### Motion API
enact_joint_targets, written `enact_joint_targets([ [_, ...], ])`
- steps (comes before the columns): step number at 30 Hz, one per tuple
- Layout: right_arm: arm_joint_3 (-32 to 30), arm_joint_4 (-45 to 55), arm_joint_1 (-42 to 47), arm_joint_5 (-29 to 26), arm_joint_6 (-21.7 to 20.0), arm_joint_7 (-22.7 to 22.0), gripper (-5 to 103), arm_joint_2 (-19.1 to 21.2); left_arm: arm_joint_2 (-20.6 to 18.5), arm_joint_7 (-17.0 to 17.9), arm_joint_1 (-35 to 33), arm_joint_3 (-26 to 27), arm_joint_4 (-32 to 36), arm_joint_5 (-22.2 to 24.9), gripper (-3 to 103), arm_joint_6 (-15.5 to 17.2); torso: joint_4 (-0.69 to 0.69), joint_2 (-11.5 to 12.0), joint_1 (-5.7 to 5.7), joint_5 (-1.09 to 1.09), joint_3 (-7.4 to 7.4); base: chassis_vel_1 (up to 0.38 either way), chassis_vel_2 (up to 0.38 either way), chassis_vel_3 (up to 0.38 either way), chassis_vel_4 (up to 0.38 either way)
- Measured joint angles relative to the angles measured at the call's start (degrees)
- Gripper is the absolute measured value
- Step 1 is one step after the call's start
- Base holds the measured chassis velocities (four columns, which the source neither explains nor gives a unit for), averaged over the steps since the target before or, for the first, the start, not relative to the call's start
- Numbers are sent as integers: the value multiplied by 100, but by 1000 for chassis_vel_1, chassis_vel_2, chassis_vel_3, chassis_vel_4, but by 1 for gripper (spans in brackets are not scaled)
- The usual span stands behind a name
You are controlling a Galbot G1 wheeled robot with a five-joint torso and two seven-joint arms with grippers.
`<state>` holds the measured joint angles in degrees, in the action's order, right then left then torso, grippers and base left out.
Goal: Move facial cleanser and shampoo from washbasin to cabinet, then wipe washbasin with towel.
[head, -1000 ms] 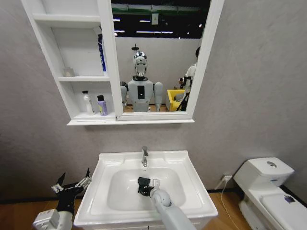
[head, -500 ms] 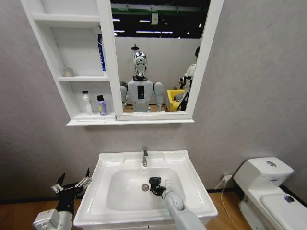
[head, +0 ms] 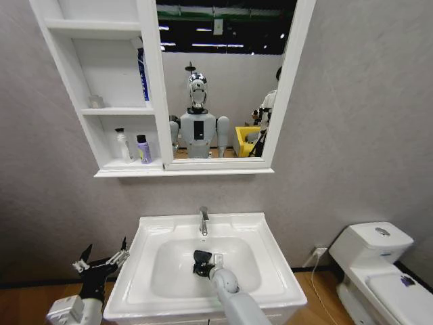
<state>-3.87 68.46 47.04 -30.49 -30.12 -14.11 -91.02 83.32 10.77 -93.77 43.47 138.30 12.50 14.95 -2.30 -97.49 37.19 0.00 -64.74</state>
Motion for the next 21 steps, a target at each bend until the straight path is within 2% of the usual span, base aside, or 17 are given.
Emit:
enact_joint_targets([
  [12,-417,463,369,-52,-13,30,2,588,0,0,0,0,0,0,100,0,-2,0,0,0,0,0,0,0,0],
  [19,-413,424,359,-10,1,55,2,548,0,0,0,0,0,0,100,0,-5,0,0,3,1,0,0,0,0],
  [21,-327,302,294,35,16,83,2,382,0,0,0,0,0,0,100,0,-4,0,0,1,1,0,0,0,0],
])
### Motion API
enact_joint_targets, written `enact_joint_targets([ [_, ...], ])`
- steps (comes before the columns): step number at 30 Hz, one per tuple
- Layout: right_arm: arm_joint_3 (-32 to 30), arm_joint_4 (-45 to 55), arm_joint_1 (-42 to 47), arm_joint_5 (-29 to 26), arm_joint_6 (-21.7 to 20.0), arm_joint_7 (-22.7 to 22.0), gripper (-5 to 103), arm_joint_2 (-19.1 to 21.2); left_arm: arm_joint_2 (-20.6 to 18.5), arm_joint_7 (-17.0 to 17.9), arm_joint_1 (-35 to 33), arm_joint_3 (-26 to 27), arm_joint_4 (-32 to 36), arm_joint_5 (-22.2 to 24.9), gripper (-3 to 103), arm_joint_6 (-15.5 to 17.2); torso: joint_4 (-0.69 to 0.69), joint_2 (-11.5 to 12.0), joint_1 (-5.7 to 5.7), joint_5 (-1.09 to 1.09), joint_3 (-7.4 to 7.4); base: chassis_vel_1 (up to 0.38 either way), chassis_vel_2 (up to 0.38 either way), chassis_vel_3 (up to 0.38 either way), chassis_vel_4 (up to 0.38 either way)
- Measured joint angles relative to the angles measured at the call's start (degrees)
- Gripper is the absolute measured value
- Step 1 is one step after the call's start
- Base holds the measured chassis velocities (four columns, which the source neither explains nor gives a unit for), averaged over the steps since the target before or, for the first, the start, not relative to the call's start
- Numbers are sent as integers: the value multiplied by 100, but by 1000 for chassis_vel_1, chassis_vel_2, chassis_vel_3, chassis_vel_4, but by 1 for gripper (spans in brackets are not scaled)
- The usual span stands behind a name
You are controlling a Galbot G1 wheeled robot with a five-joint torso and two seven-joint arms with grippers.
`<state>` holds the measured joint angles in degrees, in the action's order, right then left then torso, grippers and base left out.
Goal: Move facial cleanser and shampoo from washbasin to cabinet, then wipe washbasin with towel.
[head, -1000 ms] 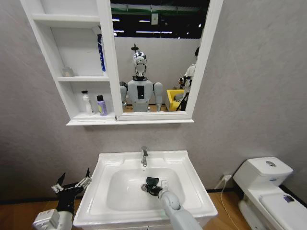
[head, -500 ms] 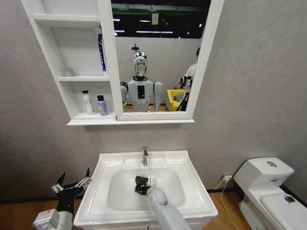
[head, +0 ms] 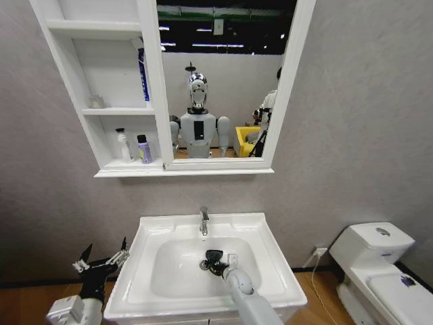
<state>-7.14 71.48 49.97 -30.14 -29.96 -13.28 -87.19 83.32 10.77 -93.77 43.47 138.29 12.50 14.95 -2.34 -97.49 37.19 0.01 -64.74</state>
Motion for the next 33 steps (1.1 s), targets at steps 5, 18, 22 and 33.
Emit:
enact_joint_targets([
  [5,154,-240,-145,80,43,91,2,-357,0,0,0,0,0,0,100,0,3,0,0,0,0,0,0,0,0],
  [18,65,-123,-18,107,22,150,2,-121,0,0,0,0,0,0,100,0,3,0,0,-2,0,0,0,0,0],
  [22,-51,128,104,63,-10,67,2,131,0,0,0,0,0,0,100,0,2,0,0,-2,0,0,0,0,0],
  [33,-89,214,142,64,-12,2,2,207,0,0,0,0,0,0,100,0,0,0,0,0,0,0,0,0,0],
])
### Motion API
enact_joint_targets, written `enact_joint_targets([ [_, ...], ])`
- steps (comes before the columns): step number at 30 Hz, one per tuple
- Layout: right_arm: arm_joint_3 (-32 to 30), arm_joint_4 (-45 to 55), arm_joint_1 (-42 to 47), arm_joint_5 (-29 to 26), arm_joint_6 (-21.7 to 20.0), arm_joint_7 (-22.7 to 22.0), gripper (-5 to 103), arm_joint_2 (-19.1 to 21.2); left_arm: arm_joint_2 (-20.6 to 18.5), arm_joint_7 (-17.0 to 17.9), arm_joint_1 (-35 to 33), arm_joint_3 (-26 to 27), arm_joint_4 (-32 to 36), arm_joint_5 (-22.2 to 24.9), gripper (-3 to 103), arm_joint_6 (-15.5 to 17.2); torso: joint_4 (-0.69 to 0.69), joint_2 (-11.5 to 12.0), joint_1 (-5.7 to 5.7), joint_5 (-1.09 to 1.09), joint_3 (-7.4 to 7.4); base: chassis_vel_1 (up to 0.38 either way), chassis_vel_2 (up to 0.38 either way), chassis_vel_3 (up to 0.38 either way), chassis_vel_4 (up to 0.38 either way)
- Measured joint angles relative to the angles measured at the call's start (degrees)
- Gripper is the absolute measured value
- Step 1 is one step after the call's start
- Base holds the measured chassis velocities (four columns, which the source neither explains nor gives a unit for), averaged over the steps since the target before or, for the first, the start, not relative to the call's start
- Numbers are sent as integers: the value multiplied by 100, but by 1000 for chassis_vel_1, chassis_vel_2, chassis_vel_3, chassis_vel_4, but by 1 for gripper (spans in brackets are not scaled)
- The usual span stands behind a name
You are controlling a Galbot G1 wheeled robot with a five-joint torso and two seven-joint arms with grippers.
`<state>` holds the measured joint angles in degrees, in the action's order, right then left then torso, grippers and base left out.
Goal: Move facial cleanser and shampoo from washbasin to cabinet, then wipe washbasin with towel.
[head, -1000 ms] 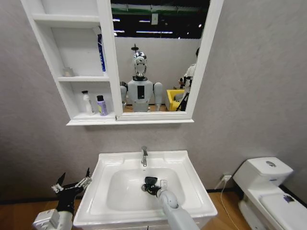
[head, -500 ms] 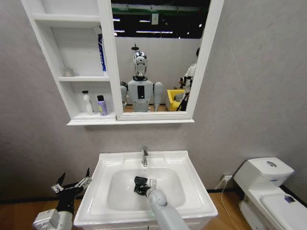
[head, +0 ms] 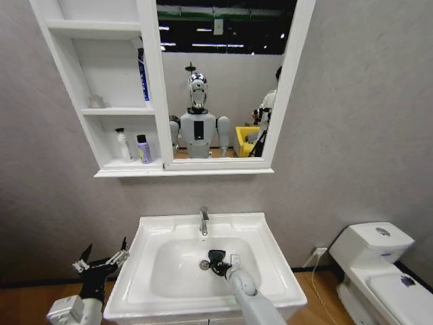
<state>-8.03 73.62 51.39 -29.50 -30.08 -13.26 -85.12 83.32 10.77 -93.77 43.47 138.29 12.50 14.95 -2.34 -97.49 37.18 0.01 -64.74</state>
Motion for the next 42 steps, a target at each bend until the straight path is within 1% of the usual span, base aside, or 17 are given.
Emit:
enact_joint_targets([
  [2,92,-146,-70,31,15,23,2,-192,0,0,0,0,0,0,100,0,2,0,0,-1,0,0,0,0,0],
  [3,92,-146,-70,31,15,23,2,-192,0,0,0,0,0,0,100,0,2,0,0,-1,0,0,0,0,0],
  [5,193,-296,-164,48,21,30,2,-429,0,0,0,0,0,0,100,0,2,0,0,0,-1,0,0,0,0],
  [6,193,-296,-164,48,21,30,2,-429,0,0,0,0,0,0,100,0,2,0,0,0,-1,0,0,0,0],
  [9,240,-401,-252,17,10,15,2,-656,0,0,0,0,0,0,100,0,4,0,0,-1,0,0,0,0,0],
  [11,223,-419,-261,10,7,8,2,-672,0,0,0,0,0,0,100,0,5,0,0,-2,0,0,0,0,0],
  [17,32,-225,-80,0,-3,10,2,-432,0,0,0,0,0,0,100,0,3,0,0,-1,0,0,0,0,0],
  [19,-173,-10,100,-2,-7,9,2,-268,0,0,0,0,1,0,100,0,2,0,0,-3,0,0,0,0,0],
  [20,-173,-10,100,-2,-7,9,2,-268,0,0,0,0,1,0,100,0,2,0,0,-3,0,0,0,0,0],
  [22,-370,144,223,2,-3,10,2,-98,0,0,0,0,0,0,100,0,2,0,0,-2,0,0,0,0,0],
  [23,-370,144,223,2,-3,10,2,-98,0,0,0,0,0,0,100,0,2,0,0,-2,0,0,0,0,0],
  [26,-609,360,340,5,9,23,2,122,0,0,0,0,0,0,100,0,3,0,0,-2,0,0,0,0,0],
  [31,-765,602,434,40,-4,-11,2,234,0,0,0,0,0,0,100,0,1,0,0,-2,-1,0,0,0,0],
  [36,-857,921,536,304,-41,-143,2,335,0,0,0,0,0,0,100,0,1,0,0,-2,-1,0,0,0,0],
  [42,-872,1199,529,566,-46,-166,2,426,0,0,0,0,0,0,100,0,1,0,0,-1,-1,0,0,0,0],
])
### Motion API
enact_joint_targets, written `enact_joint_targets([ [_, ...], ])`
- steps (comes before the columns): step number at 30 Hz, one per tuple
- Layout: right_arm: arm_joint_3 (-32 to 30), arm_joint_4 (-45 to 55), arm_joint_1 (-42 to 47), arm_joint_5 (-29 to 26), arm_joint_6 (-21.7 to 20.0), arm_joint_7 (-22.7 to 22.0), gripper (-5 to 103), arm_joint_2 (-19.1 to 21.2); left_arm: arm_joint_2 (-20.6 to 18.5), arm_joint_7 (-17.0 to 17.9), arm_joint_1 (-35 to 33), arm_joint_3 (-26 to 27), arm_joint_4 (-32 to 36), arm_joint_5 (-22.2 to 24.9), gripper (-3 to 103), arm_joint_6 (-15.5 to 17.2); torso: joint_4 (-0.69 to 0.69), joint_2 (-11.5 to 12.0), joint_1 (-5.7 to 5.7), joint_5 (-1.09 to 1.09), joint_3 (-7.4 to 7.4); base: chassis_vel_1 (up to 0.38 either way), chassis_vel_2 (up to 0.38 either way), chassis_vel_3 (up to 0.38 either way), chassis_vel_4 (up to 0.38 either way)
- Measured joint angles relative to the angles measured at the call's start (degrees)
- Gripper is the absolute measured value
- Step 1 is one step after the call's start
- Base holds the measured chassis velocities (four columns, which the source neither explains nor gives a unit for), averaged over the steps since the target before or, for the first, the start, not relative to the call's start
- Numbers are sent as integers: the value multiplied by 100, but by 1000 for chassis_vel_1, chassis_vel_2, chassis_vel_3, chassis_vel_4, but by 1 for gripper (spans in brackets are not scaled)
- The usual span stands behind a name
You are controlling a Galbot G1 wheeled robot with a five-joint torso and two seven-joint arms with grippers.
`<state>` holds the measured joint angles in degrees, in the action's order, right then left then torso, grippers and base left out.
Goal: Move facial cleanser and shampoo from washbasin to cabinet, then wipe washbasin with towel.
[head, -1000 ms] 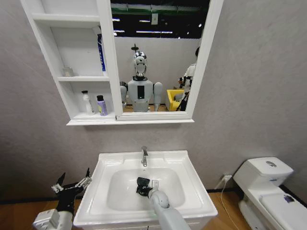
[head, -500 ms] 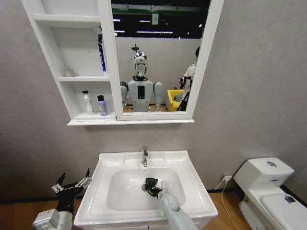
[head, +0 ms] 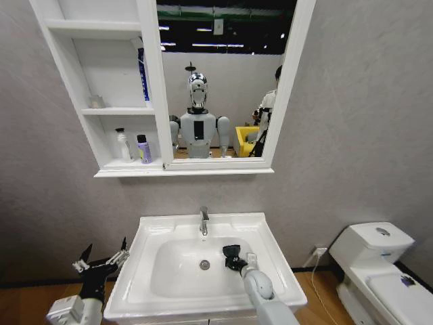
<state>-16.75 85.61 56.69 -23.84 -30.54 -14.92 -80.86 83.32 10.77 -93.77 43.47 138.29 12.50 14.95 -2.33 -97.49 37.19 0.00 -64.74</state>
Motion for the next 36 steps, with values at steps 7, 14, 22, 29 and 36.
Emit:
enact_joint_targets([
  [7,-66,465,-102,646,136,14,2,220,0,0,0,0,0,0,100,0,1,0,0,0,0,0,0,0,0],
  [14,-550,442,-237,1092,529,280,2,499,0,0,0,0,0,0,100,0,1,0,0,0,0,0,0,0,0],
  [22,-793,-77,-507,-142,814,1313,3,900,0,0,0,0,0,0,100,0,2,0,0,0,0,0,0,0,0],
  [29,-780,-74,-485,270,682,929,30,827,0,0,0,0,0,0,100,0,1,0,0,-1,0,0,0,0,0],
  [36,-784,-133,-514,875,786,901,51,850,0,0,0,0,0,0,100,0,2,0,0,1,1,0,0,0,0],
])
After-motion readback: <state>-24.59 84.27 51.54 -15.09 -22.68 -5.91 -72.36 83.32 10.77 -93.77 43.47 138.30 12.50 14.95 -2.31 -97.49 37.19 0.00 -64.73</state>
